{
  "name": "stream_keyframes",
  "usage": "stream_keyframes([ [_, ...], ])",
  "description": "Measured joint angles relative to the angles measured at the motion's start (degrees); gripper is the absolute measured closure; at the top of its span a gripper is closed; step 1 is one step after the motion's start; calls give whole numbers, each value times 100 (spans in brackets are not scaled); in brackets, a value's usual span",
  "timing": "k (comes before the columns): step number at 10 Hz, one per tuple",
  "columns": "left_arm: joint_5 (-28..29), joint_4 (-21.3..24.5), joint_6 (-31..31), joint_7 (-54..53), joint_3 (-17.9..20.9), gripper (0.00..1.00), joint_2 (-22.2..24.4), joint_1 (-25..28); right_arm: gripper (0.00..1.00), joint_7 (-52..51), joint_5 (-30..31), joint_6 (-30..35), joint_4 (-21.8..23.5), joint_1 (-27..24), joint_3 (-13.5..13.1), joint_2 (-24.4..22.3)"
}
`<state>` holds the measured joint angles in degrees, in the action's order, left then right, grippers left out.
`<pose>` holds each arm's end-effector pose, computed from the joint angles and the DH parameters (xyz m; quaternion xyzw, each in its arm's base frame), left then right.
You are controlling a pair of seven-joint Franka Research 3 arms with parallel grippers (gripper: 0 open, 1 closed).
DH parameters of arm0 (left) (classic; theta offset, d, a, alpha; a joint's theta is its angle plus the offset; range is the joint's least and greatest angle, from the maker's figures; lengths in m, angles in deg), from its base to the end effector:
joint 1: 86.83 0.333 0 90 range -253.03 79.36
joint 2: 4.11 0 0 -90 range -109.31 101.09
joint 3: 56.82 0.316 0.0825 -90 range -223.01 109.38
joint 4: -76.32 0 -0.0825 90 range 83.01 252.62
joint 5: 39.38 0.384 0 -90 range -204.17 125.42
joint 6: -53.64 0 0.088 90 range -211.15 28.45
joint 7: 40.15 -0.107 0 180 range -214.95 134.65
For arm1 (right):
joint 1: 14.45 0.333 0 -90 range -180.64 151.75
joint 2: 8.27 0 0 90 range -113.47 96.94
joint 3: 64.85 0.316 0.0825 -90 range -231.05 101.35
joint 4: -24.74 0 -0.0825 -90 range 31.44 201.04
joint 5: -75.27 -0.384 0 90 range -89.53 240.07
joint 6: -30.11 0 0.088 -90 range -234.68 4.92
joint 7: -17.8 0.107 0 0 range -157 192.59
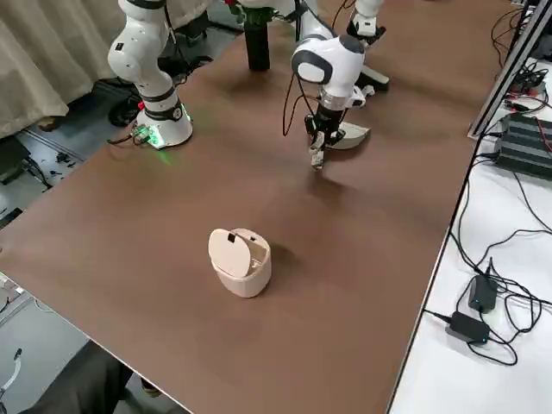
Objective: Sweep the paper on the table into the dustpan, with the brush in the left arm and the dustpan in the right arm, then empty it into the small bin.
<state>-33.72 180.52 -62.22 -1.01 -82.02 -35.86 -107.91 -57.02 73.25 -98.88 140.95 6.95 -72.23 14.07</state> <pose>0.4386 -0.4295 0.2371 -0.9833 0.0773 0.1586 0.0440 0.5639 0.1430 0.2424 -0.7183 -0.6908 0.0763 0.0309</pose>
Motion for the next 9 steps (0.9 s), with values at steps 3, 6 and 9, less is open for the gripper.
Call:
stream_keyframes([
  [3,0,-43,3,76,0,73,-14,-24,67,803,0,0,-18,471,2,-8],
  [6,0,-166,7,144,0,73,-141,-73,67,1627,-1,256,-187,934,4,-15],
  [9,0,-249,10,228,1,73,-208,-130,67,2402,-1,485,-386,1394,7,-13],
])
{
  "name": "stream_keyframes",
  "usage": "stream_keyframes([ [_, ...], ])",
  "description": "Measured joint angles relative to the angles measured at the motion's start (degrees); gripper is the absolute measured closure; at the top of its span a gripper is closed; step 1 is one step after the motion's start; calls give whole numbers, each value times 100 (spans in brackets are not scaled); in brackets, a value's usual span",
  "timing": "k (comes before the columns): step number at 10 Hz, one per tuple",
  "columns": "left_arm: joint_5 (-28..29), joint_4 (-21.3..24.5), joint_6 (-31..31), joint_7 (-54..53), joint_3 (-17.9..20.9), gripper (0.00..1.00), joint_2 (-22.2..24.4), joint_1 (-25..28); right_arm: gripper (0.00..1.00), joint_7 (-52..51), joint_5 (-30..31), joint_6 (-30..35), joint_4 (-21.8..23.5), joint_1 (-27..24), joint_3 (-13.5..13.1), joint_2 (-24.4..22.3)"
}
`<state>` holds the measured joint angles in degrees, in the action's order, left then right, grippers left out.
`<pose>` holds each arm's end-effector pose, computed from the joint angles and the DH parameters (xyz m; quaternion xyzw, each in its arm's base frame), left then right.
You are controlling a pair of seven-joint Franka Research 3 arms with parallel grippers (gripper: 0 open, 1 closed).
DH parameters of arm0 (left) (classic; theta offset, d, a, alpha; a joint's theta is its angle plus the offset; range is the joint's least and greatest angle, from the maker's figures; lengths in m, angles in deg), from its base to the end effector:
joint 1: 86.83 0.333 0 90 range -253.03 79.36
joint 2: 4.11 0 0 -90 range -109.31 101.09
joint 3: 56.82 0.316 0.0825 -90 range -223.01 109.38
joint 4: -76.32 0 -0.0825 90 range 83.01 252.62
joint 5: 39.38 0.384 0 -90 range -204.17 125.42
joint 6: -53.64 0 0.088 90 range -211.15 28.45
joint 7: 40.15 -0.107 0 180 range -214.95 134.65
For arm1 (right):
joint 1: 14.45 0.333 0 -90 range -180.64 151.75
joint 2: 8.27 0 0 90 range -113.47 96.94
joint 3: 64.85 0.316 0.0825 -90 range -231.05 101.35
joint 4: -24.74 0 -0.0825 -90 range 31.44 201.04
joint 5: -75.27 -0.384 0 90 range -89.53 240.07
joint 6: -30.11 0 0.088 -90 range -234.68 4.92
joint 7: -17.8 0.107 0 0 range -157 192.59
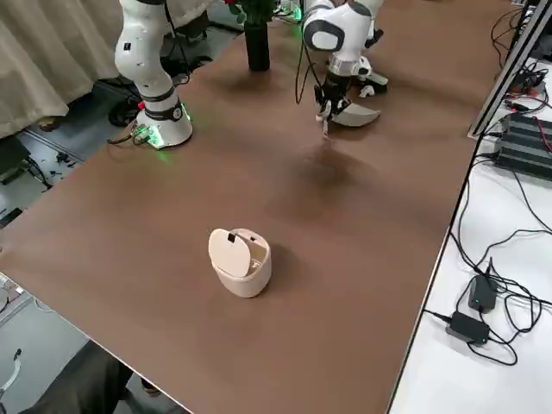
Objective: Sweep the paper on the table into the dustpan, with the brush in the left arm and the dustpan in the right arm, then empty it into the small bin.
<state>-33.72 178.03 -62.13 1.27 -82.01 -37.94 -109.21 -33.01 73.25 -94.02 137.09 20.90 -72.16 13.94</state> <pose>0.4384 -0.4450 0.2327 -0.9843 0.0652 0.1589 0.0409 0.5232 0.2828 0.2643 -0.7748 -0.6258 0.0895 0.0071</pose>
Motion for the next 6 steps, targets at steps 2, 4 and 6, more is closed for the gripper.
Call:
stream_keyframes([
  [2,0,-125,0,65,-1,73,-43,-81,67,246,0,239,-160,160,-1,23],
  [4,0,-253,0,173,-2,73,-124,-216,67,408,0,254,-218,249,-2,68],
  [6,0,-320,-1,246,0,73,-243,-377,67,509,0,254,-244,342,-3,108],
])
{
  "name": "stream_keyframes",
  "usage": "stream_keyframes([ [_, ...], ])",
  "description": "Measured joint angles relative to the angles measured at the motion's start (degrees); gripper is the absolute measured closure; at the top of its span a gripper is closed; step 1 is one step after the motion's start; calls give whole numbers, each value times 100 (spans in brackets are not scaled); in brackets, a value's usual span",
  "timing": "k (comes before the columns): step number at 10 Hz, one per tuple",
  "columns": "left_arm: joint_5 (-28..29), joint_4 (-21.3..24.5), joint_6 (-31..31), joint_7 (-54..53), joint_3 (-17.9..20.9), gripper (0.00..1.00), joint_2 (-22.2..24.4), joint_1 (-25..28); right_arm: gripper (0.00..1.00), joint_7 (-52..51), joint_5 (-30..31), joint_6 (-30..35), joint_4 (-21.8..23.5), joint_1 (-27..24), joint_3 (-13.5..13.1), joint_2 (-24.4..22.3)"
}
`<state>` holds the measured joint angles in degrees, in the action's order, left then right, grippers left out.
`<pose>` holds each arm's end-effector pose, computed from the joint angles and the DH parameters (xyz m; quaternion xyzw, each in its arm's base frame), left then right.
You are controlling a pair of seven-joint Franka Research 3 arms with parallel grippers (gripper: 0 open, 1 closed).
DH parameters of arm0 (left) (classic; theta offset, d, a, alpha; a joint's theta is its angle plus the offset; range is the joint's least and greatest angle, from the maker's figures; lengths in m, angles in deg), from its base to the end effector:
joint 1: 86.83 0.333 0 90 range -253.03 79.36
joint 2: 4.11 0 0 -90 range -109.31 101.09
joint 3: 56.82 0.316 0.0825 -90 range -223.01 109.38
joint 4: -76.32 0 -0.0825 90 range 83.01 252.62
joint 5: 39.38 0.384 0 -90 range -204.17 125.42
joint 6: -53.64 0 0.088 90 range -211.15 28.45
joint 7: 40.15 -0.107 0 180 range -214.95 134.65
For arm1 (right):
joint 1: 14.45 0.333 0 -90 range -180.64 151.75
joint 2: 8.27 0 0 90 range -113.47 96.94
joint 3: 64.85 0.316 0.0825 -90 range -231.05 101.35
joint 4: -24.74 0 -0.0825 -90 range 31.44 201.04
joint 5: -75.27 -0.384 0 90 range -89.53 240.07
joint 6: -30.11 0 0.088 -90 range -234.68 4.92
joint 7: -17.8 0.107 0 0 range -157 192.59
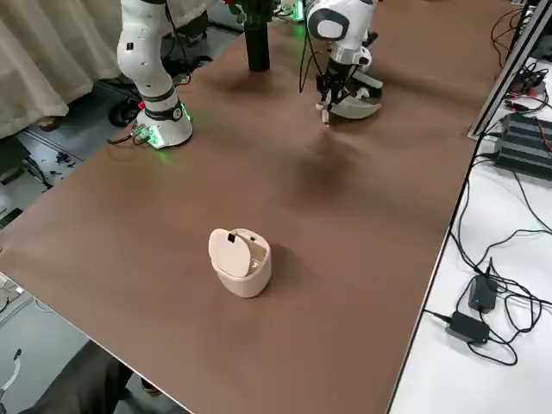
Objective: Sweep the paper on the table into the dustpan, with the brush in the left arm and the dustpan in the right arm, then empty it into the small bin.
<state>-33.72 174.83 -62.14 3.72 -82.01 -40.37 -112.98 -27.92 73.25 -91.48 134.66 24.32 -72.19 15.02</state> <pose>0.4206 -0.4807 0.2293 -0.9843 0.0715 0.1566 0.0380 0.5113 0.3177 0.2671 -0.7829 -0.6141 0.1000 0.0008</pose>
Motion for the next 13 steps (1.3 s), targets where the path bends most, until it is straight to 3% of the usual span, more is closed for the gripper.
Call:
stream_keyframes([
  [5,0,-394,-63,278,6,73,-220,-157,67,102,5,4,-31,61,0,2],
  [10,0,-472,-844,473,-15,73,-221,-498,67,110,5,27,-45,63,-11,7],
  [13,0,-485,-924,472,-51,73,-221,-669,67,109,5,72,-45,46,-56,15],
])
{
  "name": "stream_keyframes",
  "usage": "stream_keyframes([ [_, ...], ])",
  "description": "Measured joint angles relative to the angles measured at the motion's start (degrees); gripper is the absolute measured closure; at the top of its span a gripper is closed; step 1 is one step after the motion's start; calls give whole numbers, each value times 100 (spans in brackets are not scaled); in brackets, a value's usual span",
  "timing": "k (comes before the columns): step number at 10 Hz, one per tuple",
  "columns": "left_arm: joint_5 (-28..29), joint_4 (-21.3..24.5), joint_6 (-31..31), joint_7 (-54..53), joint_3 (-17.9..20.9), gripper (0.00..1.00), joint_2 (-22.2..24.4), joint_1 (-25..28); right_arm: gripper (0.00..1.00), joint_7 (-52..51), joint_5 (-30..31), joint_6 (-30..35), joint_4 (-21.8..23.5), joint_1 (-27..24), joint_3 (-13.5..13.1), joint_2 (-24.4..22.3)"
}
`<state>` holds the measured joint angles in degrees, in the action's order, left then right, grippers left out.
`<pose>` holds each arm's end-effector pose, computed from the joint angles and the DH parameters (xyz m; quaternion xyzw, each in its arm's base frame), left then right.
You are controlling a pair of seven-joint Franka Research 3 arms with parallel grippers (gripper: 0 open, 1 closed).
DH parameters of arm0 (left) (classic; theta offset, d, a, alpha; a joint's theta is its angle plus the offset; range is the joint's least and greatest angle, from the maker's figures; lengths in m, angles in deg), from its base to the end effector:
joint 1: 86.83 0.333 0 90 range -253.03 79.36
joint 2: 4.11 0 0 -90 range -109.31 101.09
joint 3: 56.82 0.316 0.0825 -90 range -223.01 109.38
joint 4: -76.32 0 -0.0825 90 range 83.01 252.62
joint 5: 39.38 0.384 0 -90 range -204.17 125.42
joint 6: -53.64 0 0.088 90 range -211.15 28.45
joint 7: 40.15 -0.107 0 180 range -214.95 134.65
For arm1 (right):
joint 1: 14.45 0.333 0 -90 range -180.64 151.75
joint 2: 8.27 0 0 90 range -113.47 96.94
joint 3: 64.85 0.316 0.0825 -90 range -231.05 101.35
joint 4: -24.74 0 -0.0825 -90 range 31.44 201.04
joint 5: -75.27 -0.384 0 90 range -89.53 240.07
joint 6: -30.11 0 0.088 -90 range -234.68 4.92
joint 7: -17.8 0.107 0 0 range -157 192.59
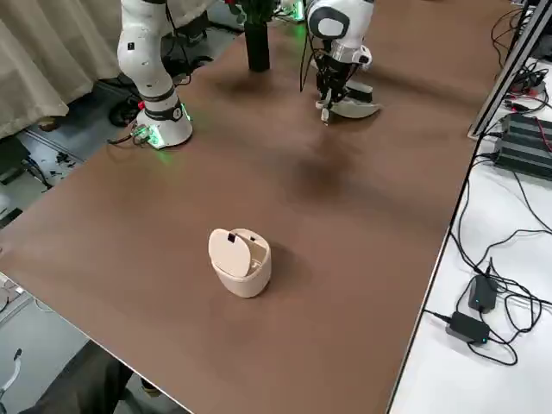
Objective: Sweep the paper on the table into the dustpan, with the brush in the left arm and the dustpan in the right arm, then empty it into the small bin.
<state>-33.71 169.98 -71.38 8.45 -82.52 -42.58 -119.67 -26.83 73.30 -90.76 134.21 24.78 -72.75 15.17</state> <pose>0.3897 -0.5582 0.2518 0.9918 -0.0770 -0.0958 0.0356 0.5124 0.3176 0.2682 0.7886 0.6061 -0.1037 0.0020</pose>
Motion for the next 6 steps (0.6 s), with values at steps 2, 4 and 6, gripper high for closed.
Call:
stream_keyframes([
  [2,5,-22,-37,-68,1,73,4,23,67,-1,-1,35,0,-132,-23,2],
  [4,5,-40,140,-296,10,73,81,125,67,-3,-5,37,0,-261,-24,2],
  [6,5,-79,661,-347,19,73,306,330,67,-4,-43,38,0,-377,-22,2],
])
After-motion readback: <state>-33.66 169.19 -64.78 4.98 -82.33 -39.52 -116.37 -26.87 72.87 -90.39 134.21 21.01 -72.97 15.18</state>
